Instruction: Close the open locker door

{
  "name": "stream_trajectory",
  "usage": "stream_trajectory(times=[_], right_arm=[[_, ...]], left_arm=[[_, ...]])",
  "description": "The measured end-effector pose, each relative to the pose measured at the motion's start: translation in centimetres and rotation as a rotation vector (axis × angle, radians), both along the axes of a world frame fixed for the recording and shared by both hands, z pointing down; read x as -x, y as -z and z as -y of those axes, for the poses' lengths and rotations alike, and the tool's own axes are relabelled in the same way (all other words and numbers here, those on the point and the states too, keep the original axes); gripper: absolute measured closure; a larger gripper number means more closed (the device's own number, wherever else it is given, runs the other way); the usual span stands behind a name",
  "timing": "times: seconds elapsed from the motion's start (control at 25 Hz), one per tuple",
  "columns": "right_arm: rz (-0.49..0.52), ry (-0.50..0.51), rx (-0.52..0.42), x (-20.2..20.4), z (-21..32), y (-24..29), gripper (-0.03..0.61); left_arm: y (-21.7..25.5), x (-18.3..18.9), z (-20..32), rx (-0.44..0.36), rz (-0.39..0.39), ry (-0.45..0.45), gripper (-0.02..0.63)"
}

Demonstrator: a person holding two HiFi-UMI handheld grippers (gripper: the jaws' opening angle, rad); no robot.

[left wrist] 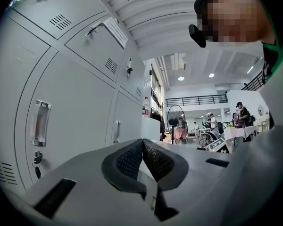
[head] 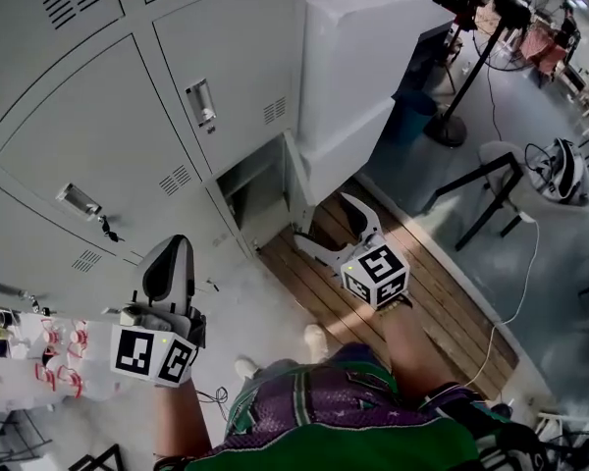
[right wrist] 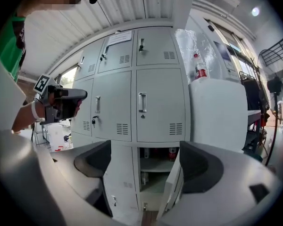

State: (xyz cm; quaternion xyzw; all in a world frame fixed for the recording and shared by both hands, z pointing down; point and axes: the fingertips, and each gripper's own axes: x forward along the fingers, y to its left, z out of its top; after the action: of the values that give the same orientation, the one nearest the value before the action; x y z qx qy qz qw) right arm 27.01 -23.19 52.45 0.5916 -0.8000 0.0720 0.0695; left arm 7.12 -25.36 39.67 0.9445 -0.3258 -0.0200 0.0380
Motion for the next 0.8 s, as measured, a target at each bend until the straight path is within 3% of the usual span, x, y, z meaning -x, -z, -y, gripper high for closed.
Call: stream_trajectory(times=[0.8], right_arm=[[0.061, 0.143, 0.273, -4.7, 3.2, -18.5, 0.140]], left_arm=[[-0.9, -8.2, -2.0, 0.005, 0.107, 0.074, 0.592]])
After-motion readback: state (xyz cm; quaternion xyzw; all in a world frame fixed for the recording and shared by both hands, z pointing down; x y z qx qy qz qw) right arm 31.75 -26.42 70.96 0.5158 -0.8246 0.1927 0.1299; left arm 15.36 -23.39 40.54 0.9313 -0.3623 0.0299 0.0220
